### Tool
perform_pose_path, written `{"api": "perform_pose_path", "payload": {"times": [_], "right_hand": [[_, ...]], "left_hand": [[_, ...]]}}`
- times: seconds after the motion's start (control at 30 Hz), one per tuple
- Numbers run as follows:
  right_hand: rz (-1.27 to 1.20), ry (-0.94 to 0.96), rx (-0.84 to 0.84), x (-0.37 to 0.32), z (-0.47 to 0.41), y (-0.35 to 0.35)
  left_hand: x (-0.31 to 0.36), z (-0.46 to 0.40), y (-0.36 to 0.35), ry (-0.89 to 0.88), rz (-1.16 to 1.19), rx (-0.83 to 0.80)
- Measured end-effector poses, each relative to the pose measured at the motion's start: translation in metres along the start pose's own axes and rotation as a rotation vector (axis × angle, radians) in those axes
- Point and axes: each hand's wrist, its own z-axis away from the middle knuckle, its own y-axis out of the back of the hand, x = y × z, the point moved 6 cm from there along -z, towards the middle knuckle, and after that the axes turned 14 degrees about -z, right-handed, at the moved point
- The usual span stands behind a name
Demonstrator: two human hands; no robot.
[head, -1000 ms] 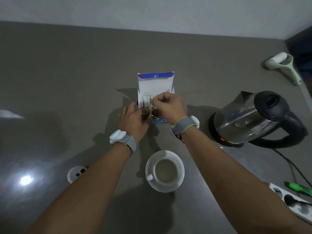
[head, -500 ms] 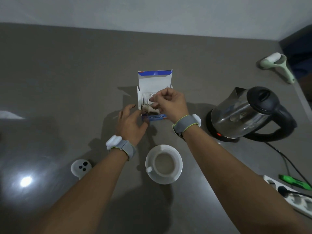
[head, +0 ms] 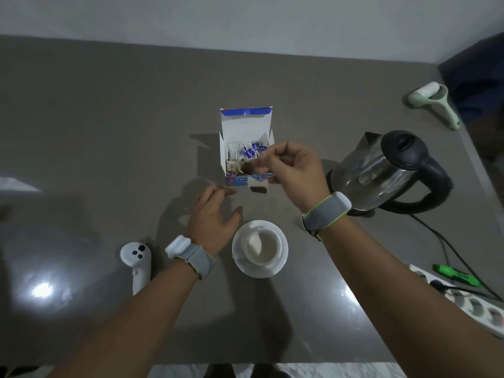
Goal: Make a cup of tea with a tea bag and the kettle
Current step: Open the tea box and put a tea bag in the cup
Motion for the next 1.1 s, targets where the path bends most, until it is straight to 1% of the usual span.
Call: {"api": "perform_pose_path", "payload": {"times": [0.17, 0.27, 0.43, 0.53, 0.6, 0.7, 0.83, 0.97, 1.1], "right_hand": [[0.028, -0.021, 0.016, 0.004, 0.032, 0.017], [0.048, -0.046, 0.000, 0.010, 0.047, 0.026], [0.000, -0.098, -0.010, 0.022, 0.066, 0.034], [0.012, -0.110, -0.011, 0.028, 0.074, 0.039], [0.014, -0.118, -0.028, 0.031, 0.078, 0.041], [0.014, -0.139, -0.040, 0.042, 0.085, 0.044], [0.060, -0.153, -0.063, 0.062, 0.089, 0.050], [0.074, -0.176, -0.072, 0.085, 0.093, 0.056], [0.097, -0.184, -0.109, 0.103, 0.102, 0.056]], "left_hand": [[0.005, 0.020, -0.009, -0.017, 0.043, -0.086], [0.007, 0.030, -0.018, -0.029, 0.004, -0.178], [0.014, 0.041, -0.037, -0.051, -0.068, -0.367], [0.015, 0.047, -0.045, -0.093, -0.084, -0.414], [0.011, 0.052, -0.048, -0.078, -0.140, -0.434], [0.004, 0.060, -0.050, -0.039, -0.264, -0.522], [0.001, 0.068, -0.049, -0.011, -0.305, -0.605], [0.004, 0.074, -0.048, -0.025, -0.350, -0.608], [0.000, 0.079, -0.053, 0.009, -0.319, -0.591]]}}
